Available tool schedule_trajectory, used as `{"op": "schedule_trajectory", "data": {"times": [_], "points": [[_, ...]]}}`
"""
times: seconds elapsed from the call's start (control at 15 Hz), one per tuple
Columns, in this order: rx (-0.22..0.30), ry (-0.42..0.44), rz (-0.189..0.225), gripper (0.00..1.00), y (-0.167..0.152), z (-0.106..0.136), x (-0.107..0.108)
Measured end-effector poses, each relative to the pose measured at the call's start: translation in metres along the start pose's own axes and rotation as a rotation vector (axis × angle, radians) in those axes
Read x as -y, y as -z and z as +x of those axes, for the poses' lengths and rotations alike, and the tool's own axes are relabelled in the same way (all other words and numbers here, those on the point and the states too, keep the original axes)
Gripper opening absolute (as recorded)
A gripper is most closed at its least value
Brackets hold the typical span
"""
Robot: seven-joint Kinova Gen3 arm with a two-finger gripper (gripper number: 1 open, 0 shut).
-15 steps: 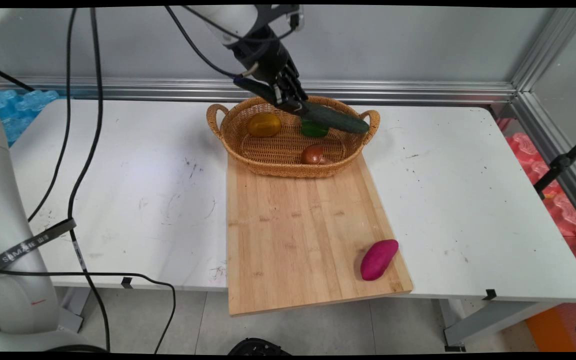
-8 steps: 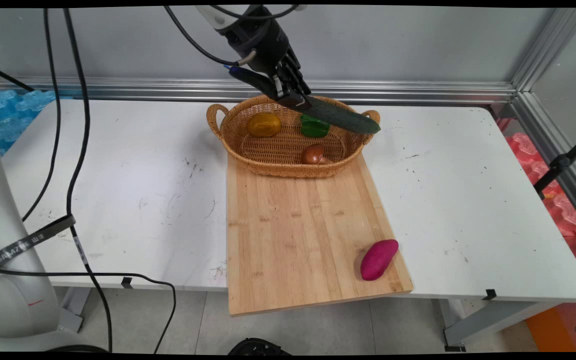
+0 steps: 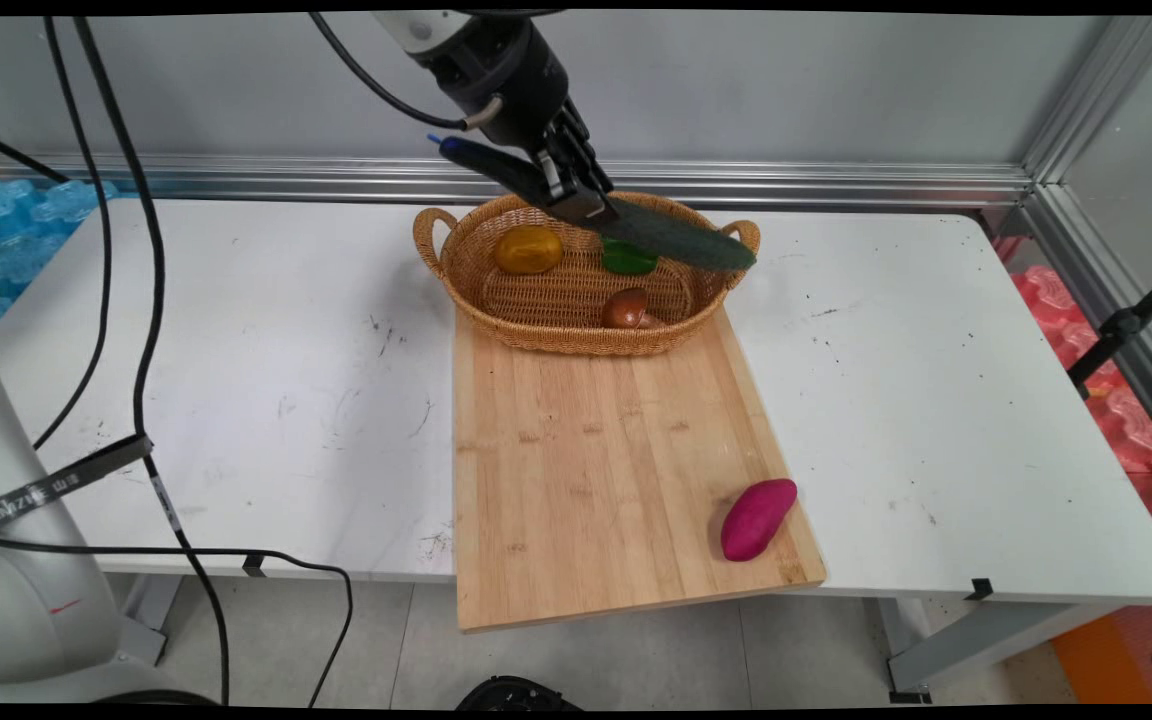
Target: Place the picked object on the cutting board
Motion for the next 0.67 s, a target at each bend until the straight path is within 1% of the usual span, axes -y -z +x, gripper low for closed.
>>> {"op": "schedule_trajectory", "data": {"times": [0.13,0.33,0.67], "points": [[-0.002,0.045,0.002,0.00,-0.003,0.000,-0.010],[-0.005,0.111,0.000,0.00,-0.016,-0.005,-0.026],[0.001,0.186,-0.012,0.00,-0.051,-0.024,-0.048]]}}
